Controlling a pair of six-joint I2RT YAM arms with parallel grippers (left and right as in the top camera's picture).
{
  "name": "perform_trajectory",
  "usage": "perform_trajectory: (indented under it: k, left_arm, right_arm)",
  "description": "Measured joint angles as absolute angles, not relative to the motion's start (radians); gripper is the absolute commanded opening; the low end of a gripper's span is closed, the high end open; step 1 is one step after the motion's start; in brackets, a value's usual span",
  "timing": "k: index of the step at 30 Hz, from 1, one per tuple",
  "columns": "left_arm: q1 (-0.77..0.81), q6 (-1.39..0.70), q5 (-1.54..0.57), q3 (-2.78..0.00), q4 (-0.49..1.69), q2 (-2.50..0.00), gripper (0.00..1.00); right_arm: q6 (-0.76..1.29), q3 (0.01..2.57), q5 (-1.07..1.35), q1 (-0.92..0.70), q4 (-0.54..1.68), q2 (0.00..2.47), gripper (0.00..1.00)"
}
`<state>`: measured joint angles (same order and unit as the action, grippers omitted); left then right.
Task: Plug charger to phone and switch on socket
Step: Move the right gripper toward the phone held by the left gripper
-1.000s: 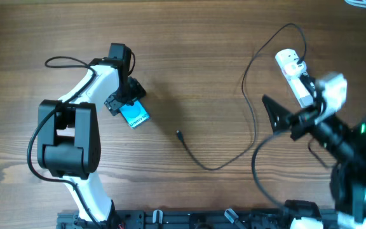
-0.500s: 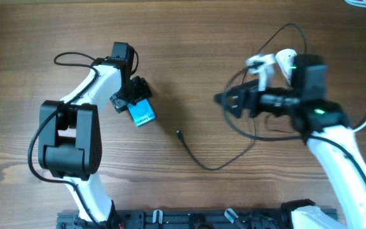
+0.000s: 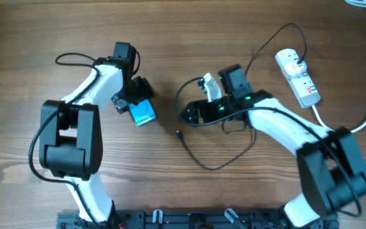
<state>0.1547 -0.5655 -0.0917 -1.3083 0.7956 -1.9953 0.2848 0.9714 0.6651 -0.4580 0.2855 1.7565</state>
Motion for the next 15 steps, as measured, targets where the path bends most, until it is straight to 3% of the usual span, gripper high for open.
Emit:
perform_trajectory:
  k: [7,15]
  left_arm:
    - [0.230,-0.574,-0.002,-1.304,0.837,-1.999,0.79]
    - [0.231,-0.593,-0.019,-1.304,0.968,-2.002,0.77]
  right_arm:
    - [0.294,0.971,0.710,-0.607,0.175,1.880,1.00]
    - [0.294,0.971,0.710,-0.623,0.178,1.880,1.00]
